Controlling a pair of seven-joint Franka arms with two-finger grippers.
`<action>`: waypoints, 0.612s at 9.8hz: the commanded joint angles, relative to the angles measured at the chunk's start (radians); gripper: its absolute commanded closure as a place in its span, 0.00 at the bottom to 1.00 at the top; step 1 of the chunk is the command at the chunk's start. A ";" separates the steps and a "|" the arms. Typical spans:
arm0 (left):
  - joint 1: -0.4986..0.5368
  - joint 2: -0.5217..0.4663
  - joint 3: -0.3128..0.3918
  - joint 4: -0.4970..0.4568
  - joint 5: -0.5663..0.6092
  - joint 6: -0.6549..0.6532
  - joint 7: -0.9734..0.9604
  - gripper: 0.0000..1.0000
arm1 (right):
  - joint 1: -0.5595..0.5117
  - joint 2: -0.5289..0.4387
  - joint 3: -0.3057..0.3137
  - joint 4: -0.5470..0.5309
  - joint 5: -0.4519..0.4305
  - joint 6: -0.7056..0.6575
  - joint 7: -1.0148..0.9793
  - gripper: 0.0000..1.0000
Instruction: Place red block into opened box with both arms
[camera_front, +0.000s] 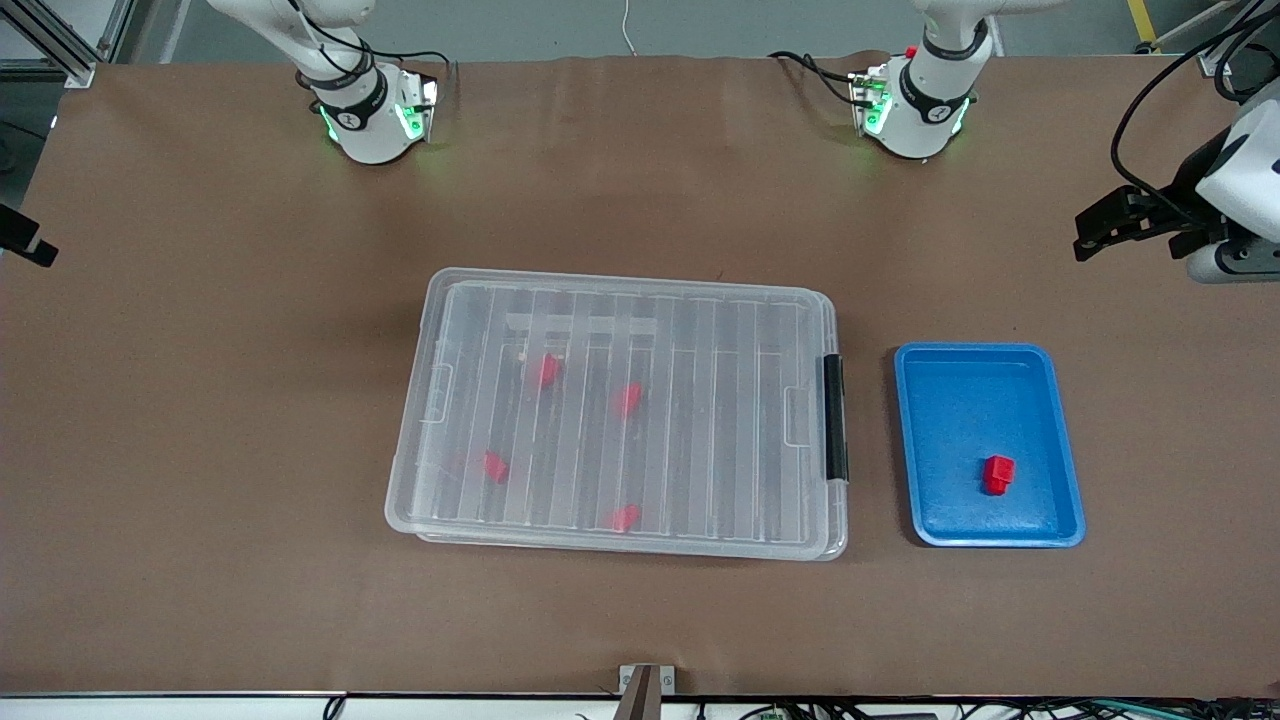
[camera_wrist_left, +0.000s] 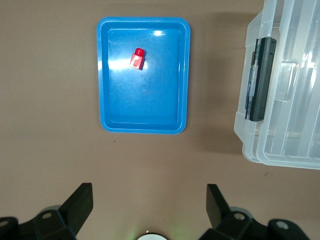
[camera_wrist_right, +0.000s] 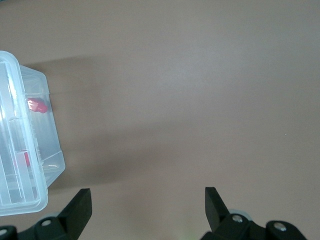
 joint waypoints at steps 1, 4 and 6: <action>-0.002 0.004 0.000 -0.014 0.021 -0.010 -0.010 0.00 | -0.016 -0.013 0.011 -0.012 -0.003 0.004 0.004 0.00; 0.013 0.042 0.003 -0.014 0.018 0.018 -0.015 0.00 | -0.015 -0.012 0.011 -0.012 -0.003 0.006 0.004 0.00; 0.037 0.120 0.003 -0.024 0.021 0.113 -0.020 0.00 | -0.004 0.019 0.015 -0.011 -0.003 0.010 -0.011 0.00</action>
